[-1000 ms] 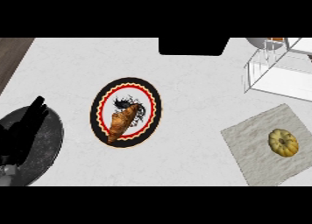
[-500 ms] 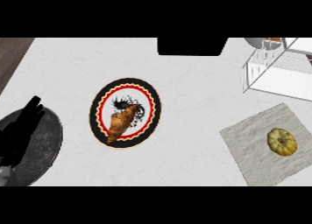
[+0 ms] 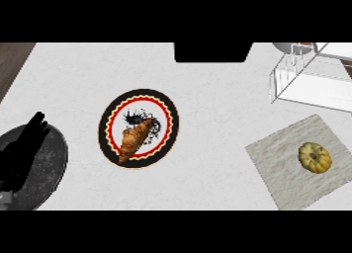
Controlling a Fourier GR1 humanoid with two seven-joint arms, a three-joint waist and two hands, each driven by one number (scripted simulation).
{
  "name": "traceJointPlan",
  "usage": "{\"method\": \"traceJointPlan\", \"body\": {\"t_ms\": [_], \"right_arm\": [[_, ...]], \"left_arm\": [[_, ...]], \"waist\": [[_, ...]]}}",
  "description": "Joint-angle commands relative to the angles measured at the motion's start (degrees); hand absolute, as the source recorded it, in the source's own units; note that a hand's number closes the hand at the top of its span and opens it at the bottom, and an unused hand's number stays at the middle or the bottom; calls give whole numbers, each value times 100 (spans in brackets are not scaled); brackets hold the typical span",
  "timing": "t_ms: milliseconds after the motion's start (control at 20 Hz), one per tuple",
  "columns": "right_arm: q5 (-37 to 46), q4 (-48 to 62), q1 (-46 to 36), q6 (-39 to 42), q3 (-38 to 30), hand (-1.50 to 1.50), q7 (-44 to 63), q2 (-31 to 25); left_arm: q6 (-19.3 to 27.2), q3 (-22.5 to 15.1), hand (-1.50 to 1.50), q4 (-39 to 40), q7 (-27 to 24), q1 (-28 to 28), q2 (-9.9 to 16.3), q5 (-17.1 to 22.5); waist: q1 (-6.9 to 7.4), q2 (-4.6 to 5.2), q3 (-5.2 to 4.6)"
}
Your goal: Pick the sweet potato from the placemat and place it in the tiered shelf
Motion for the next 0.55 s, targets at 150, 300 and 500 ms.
{"method": "traceJointPlan", "body": {"t_ms": [150, 300, 500], "right_arm": [[-268, 602, 1004, 1126, -476, -150, -230, -1608], [-288, 860, 1317, 1520, -559, -150, -279, -2108], [-398, 1224, 1834, 1824, -799, -150, -885, -2445]], "left_arm": [[46, -18, 0, -209, -19, 250, -99, -15], [49, 46, 0, -86, 7, 105, -60, 15], [-48, 279, 0, 98, -249, 239, 63, 129]], "waist": [[-86, -14, 22], [-94, -2, 21], [-191, -10, 43]]}}
